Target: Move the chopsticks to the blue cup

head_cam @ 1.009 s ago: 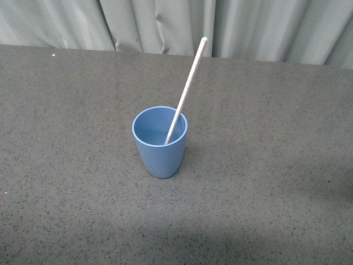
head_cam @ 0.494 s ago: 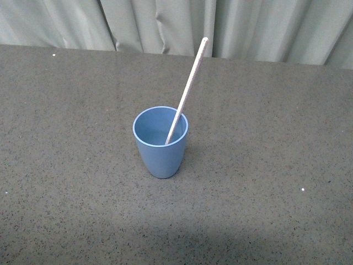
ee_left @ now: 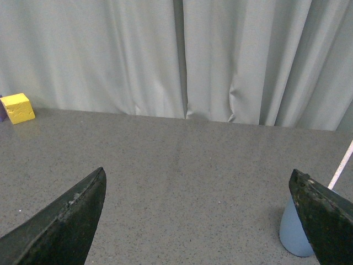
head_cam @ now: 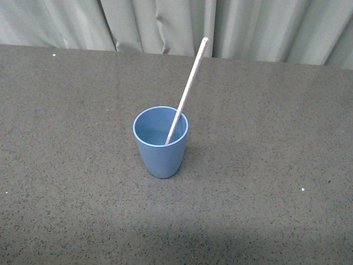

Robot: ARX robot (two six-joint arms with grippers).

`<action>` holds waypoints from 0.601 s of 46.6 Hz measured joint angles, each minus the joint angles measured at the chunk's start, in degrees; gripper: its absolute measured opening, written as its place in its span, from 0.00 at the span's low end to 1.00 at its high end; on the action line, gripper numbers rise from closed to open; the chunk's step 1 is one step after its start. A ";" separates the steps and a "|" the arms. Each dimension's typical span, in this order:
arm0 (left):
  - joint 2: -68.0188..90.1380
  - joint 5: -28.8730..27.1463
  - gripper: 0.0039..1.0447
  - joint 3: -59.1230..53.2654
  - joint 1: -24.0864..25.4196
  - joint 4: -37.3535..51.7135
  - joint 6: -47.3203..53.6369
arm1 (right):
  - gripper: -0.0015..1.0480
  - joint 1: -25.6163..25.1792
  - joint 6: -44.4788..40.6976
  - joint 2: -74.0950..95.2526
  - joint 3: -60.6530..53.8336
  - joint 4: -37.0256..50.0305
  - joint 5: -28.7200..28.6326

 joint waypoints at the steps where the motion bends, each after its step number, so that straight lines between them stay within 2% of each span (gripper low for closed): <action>1: 0.00 0.00 0.94 0.00 0.00 0.02 0.02 | 0.01 0.00 0.00 -0.90 -0.02 -0.85 0.00; 28: 0.00 0.00 0.94 0.00 0.00 0.00 0.02 | 0.01 0.00 0.00 -13.38 -0.02 -13.03 0.00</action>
